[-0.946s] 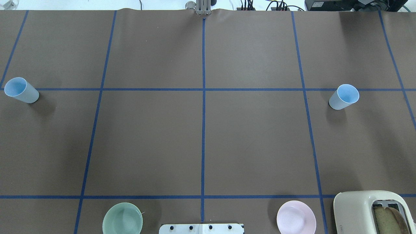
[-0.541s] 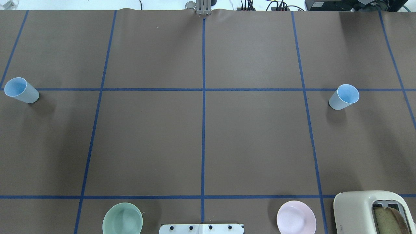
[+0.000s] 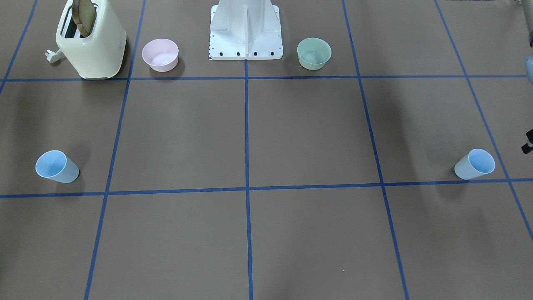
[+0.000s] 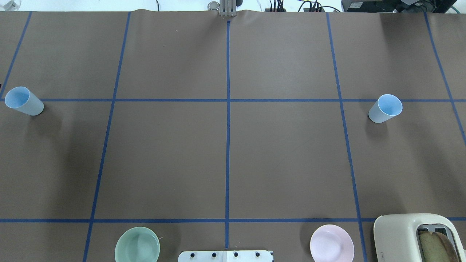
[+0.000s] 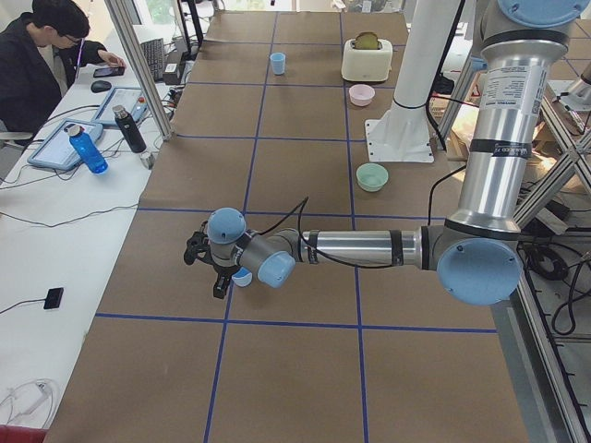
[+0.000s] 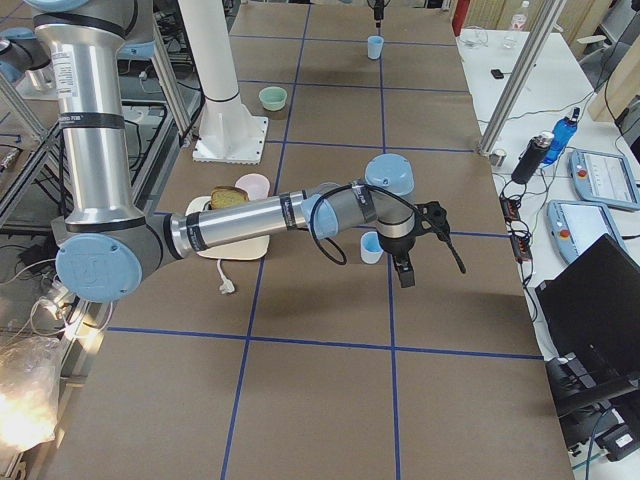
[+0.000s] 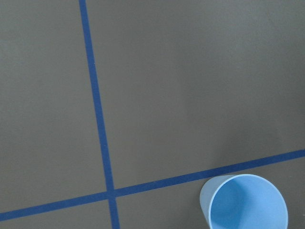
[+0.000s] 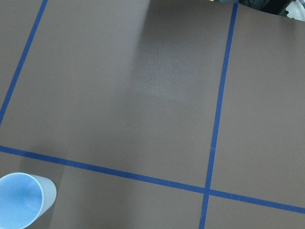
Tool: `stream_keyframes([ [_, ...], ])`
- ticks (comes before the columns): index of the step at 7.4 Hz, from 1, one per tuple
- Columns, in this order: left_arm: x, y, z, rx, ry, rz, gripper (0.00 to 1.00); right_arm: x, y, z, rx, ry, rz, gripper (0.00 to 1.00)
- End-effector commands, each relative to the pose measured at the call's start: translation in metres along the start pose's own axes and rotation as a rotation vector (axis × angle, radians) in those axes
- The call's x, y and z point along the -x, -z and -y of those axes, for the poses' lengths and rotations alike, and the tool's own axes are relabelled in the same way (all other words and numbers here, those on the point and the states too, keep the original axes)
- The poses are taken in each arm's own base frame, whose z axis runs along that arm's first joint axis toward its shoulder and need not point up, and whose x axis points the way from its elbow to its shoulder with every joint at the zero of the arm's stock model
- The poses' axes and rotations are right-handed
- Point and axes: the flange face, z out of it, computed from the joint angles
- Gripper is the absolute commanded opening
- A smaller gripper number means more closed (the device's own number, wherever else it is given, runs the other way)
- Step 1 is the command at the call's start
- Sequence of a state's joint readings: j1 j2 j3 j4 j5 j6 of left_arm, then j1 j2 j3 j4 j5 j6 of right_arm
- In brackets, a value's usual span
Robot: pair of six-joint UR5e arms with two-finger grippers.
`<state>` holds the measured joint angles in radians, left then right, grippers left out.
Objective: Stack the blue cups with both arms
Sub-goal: 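Lower the left gripper onto the light-blue cup and grasp its rim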
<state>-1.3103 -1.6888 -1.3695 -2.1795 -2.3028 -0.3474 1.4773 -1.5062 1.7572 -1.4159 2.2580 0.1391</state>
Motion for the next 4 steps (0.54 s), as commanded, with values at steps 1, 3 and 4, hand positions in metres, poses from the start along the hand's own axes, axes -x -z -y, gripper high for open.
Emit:
stream_keyframes([
  [1, -0.018, -0.021, -0.003, 0.015, -0.028, 0.009, 0.82, -0.003, -0.003, -0.007, 0.002, 0.0, 0.0, 1.0],
  [3, -0.029, -0.033, -0.005, 0.028, -0.054, 0.019, 0.57, -0.005, -0.004, -0.01, -0.004, 0.001, 0.001, 1.0],
  [4, -0.032, -0.039, -0.007, 0.036, -0.062, 0.025, 0.48, -0.006, -0.005, -0.013, 0.0, 0.0, 0.0, 1.0],
])
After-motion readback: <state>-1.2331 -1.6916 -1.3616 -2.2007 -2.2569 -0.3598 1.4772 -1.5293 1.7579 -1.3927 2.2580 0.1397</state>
